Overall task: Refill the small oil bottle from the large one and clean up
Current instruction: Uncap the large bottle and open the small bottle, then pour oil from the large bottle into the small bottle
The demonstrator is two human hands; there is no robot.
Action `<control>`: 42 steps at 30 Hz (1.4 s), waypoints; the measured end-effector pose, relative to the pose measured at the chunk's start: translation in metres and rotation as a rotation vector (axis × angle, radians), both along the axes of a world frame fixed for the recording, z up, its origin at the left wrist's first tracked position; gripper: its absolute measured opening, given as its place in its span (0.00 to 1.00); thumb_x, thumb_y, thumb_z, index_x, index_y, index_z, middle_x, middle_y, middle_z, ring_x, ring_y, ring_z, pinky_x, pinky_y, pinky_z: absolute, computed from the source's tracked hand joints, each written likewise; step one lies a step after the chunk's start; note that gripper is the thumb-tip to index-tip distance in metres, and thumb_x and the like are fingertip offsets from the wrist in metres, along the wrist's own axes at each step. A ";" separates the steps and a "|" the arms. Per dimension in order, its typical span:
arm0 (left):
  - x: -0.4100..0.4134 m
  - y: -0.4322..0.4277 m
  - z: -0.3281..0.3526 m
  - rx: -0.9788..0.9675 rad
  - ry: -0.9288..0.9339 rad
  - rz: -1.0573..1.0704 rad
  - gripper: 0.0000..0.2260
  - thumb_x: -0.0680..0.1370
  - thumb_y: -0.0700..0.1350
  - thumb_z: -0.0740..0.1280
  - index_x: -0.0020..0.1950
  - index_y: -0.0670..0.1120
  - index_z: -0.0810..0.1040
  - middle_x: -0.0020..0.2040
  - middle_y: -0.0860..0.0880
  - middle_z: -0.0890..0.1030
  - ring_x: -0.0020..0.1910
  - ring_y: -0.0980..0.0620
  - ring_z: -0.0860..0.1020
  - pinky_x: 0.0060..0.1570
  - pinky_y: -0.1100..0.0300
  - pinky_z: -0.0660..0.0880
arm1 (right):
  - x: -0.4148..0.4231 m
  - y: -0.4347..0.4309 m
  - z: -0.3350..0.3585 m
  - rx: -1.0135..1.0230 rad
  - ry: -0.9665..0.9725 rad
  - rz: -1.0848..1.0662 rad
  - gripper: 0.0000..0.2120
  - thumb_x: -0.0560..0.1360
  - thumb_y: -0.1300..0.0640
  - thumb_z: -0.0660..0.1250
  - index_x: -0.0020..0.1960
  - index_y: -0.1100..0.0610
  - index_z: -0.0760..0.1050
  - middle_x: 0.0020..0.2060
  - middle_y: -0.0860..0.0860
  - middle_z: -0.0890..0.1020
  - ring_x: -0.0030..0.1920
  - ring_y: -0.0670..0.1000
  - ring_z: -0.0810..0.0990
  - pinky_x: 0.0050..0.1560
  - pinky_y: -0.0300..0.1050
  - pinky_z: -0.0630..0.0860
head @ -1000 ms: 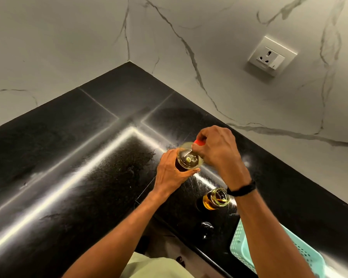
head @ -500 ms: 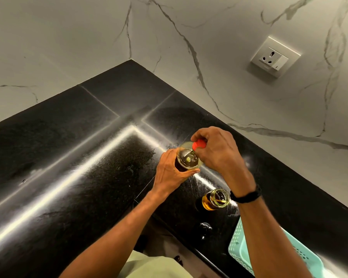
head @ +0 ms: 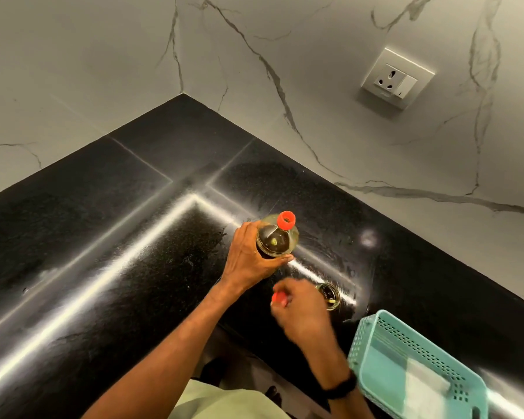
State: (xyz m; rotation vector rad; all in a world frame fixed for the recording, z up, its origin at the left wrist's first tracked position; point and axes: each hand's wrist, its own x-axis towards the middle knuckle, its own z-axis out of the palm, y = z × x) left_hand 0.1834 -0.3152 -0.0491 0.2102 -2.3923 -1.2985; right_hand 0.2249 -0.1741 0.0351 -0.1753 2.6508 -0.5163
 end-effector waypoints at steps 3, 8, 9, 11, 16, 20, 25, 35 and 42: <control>-0.001 0.002 0.000 0.043 -0.013 -0.019 0.35 0.62 0.62 0.79 0.62 0.49 0.71 0.55 0.53 0.75 0.53 0.55 0.72 0.54 0.58 0.72 | 0.016 0.004 -0.067 0.099 -0.016 0.054 0.13 0.77 0.58 0.64 0.60 0.52 0.77 0.57 0.53 0.74 0.54 0.54 0.78 0.52 0.43 0.74; 0.001 0.006 0.001 0.147 -0.058 -0.045 0.34 0.62 0.59 0.80 0.63 0.55 0.69 0.57 0.54 0.77 0.56 0.55 0.76 0.55 0.60 0.75 | 0.023 0.009 -0.109 0.037 0.055 0.042 0.10 0.78 0.63 0.61 0.57 0.61 0.77 0.54 0.59 0.74 0.52 0.57 0.76 0.47 0.41 0.68; 0.001 0.006 0.001 0.155 -0.060 -0.037 0.34 0.63 0.58 0.81 0.63 0.56 0.69 0.58 0.53 0.77 0.56 0.55 0.76 0.55 0.62 0.75 | 0.022 0.007 -0.114 0.018 0.065 0.034 0.09 0.78 0.64 0.61 0.56 0.62 0.77 0.54 0.60 0.74 0.53 0.59 0.75 0.49 0.44 0.69; 0.001 0.010 0.004 0.154 -0.058 -0.019 0.33 0.63 0.55 0.81 0.63 0.58 0.67 0.57 0.54 0.78 0.54 0.57 0.77 0.53 0.69 0.73 | 0.021 0.007 -0.118 -0.004 0.073 0.022 0.09 0.77 0.65 0.62 0.56 0.62 0.77 0.54 0.60 0.75 0.53 0.59 0.76 0.50 0.47 0.72; 0.002 0.017 0.010 0.140 -0.036 0.029 0.33 0.64 0.49 0.82 0.65 0.51 0.71 0.52 0.58 0.75 0.50 0.64 0.74 0.50 0.81 0.67 | 0.020 0.011 -0.116 -0.010 0.061 0.043 0.14 0.79 0.59 0.63 0.64 0.58 0.74 0.59 0.55 0.74 0.59 0.56 0.76 0.53 0.45 0.75; 0.001 0.020 0.010 0.136 -0.032 0.043 0.33 0.64 0.50 0.82 0.64 0.51 0.71 0.53 0.56 0.78 0.51 0.58 0.77 0.52 0.74 0.71 | 0.017 0.031 -0.097 -0.156 0.067 -0.141 0.18 0.78 0.50 0.66 0.67 0.53 0.74 0.60 0.52 0.76 0.59 0.52 0.77 0.57 0.43 0.74; 0.001 0.022 0.013 0.078 0.002 -0.014 0.33 0.63 0.48 0.82 0.63 0.52 0.71 0.54 0.56 0.77 0.51 0.57 0.77 0.52 0.75 0.70 | 0.018 0.084 -0.060 -0.267 0.293 -0.455 0.08 0.76 0.49 0.70 0.52 0.51 0.81 0.44 0.46 0.79 0.43 0.44 0.78 0.44 0.34 0.76; -0.007 0.015 0.020 -0.234 0.024 -0.110 0.30 0.60 0.53 0.81 0.58 0.48 0.74 0.48 0.52 0.80 0.45 0.51 0.78 0.47 0.50 0.77 | 0.000 0.126 -0.085 -0.419 0.107 -0.605 0.41 0.66 0.48 0.79 0.74 0.51 0.63 0.67 0.54 0.69 0.65 0.52 0.73 0.65 0.50 0.75; -0.008 0.011 0.018 -0.581 -0.025 -0.184 0.33 0.59 0.59 0.77 0.59 0.47 0.75 0.51 0.50 0.82 0.50 0.48 0.79 0.54 0.53 0.63 | -0.008 0.118 -0.099 -0.405 0.016 -0.477 0.43 0.66 0.49 0.80 0.74 0.50 0.62 0.67 0.53 0.70 0.66 0.53 0.72 0.65 0.46 0.71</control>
